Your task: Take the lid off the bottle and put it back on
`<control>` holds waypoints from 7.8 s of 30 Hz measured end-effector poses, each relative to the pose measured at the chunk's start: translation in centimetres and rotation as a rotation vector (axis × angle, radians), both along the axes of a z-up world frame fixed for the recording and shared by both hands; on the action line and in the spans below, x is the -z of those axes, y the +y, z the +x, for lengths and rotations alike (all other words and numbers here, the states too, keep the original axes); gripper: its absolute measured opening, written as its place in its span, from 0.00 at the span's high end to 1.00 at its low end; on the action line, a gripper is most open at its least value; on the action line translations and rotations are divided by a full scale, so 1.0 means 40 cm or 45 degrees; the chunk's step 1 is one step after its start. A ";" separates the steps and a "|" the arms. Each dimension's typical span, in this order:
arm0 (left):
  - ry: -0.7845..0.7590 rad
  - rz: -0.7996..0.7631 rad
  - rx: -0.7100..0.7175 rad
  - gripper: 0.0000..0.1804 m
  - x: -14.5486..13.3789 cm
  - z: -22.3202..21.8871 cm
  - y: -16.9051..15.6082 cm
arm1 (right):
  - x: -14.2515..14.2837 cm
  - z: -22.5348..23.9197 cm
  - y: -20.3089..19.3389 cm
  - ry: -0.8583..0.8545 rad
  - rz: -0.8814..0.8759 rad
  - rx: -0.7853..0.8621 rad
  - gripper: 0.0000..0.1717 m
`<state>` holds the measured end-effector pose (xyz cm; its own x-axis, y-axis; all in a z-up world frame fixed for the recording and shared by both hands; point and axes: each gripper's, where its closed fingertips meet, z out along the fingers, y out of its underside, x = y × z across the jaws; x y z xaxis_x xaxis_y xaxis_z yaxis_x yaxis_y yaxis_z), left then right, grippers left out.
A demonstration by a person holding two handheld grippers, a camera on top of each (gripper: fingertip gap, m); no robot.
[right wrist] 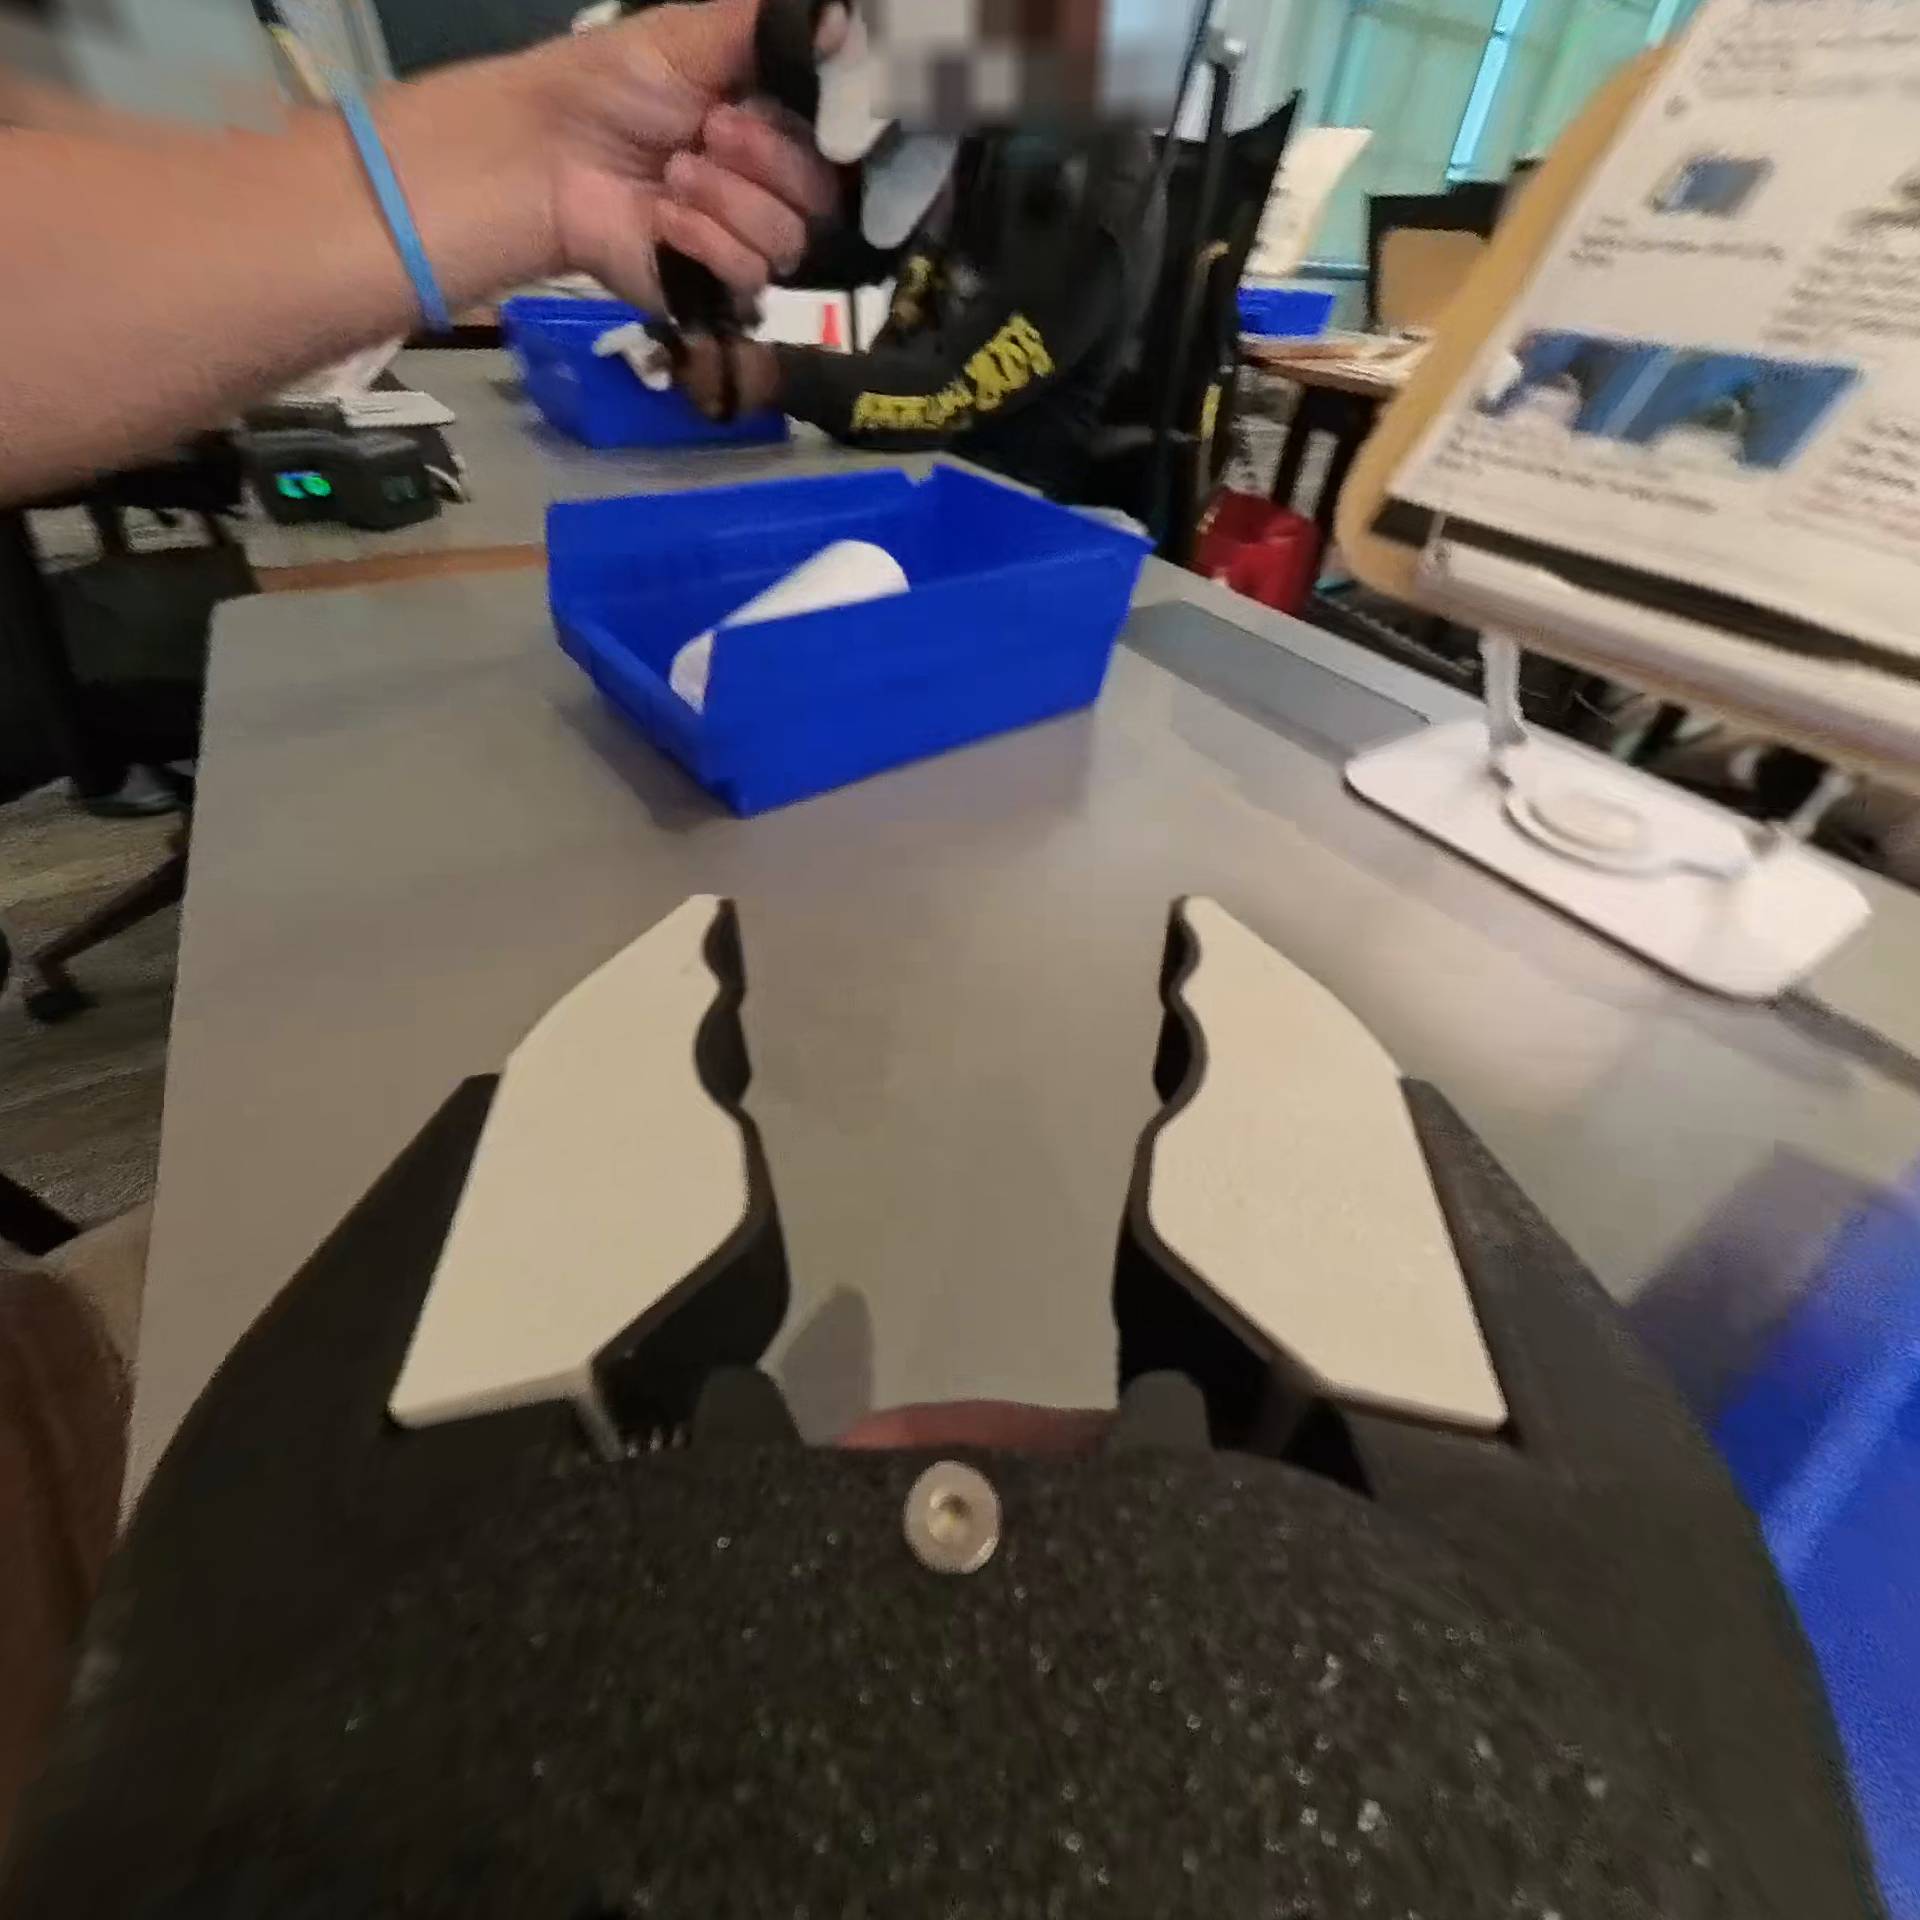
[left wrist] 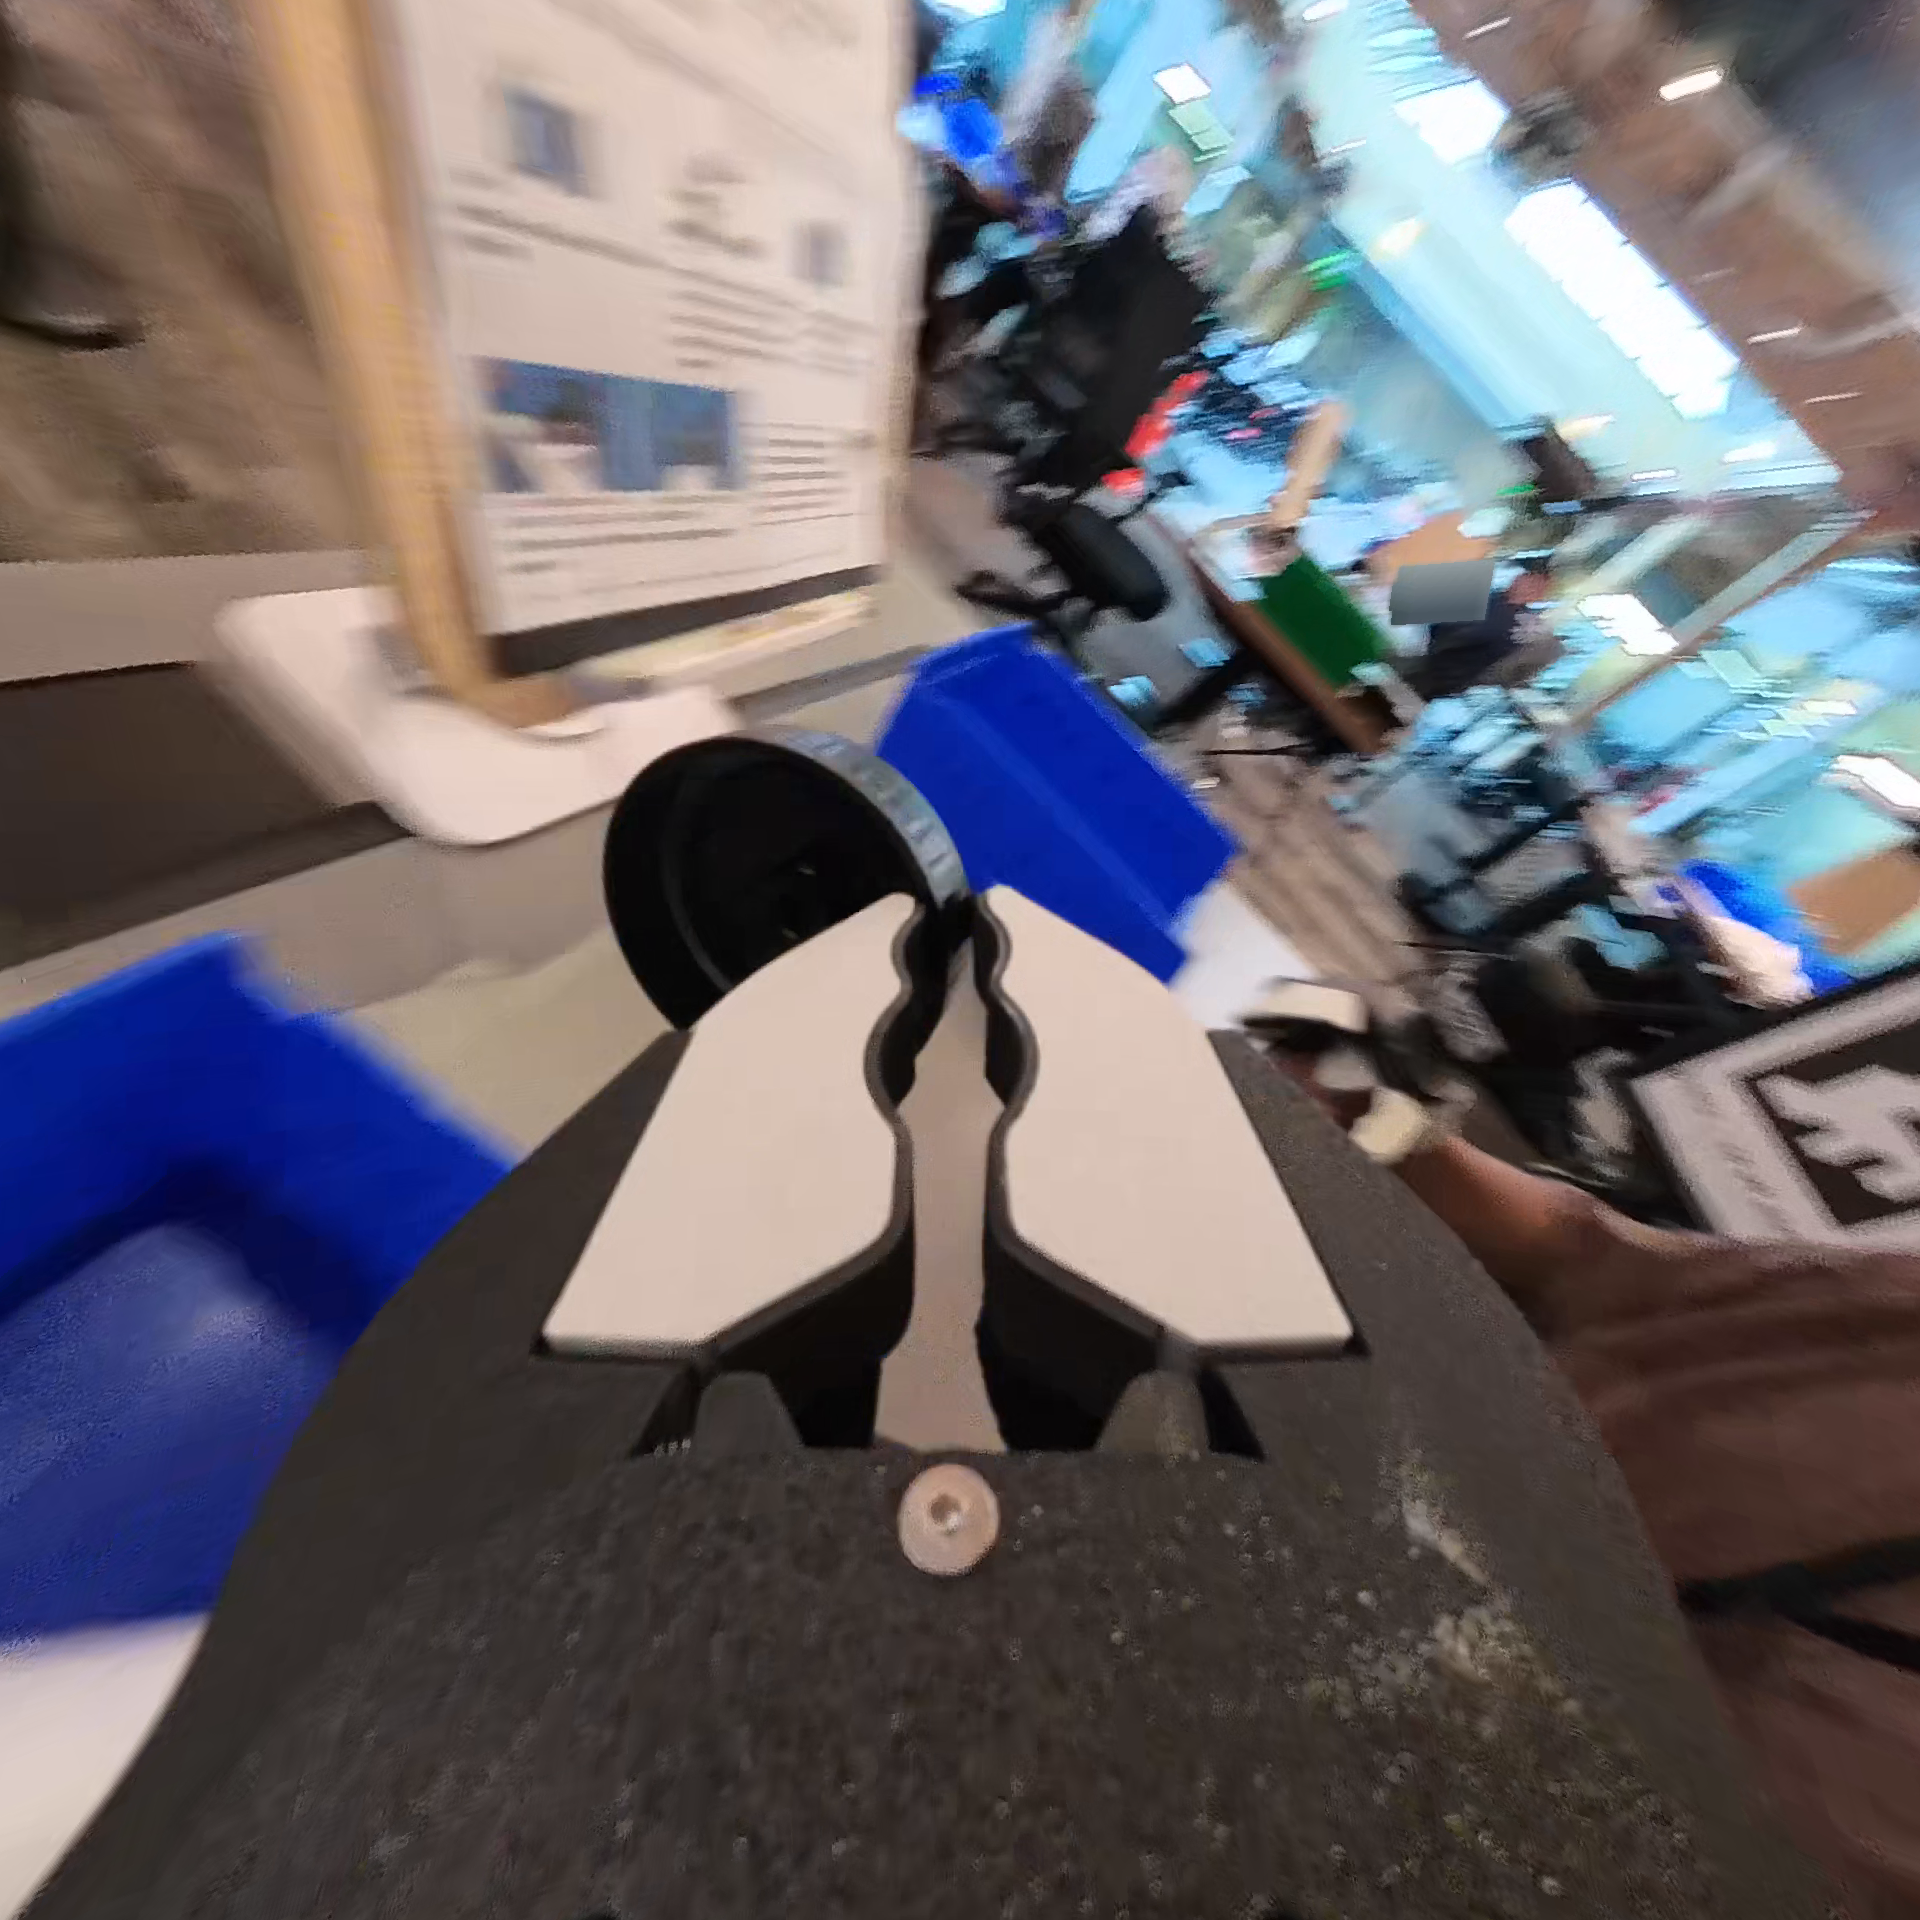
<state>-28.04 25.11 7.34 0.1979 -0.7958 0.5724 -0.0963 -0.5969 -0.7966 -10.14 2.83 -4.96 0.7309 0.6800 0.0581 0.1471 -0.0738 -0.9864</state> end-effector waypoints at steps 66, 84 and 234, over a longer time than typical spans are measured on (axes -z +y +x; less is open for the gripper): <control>0.727 -0.545 -0.929 0.55 0.372 -0.296 0.128 | -0.304 0.097 0.092 -0.134 0.306 -0.010 0.59; 0.413 0.554 -0.463 0.55 0.105 0.419 -0.097 | -0.299 0.189 0.118 -0.154 0.289 0.094 0.59; 0.107 0.842 0.200 0.55 0.334 0.473 -0.239 | -0.137 -0.016 0.313 -1.463 -0.563 -0.844 0.61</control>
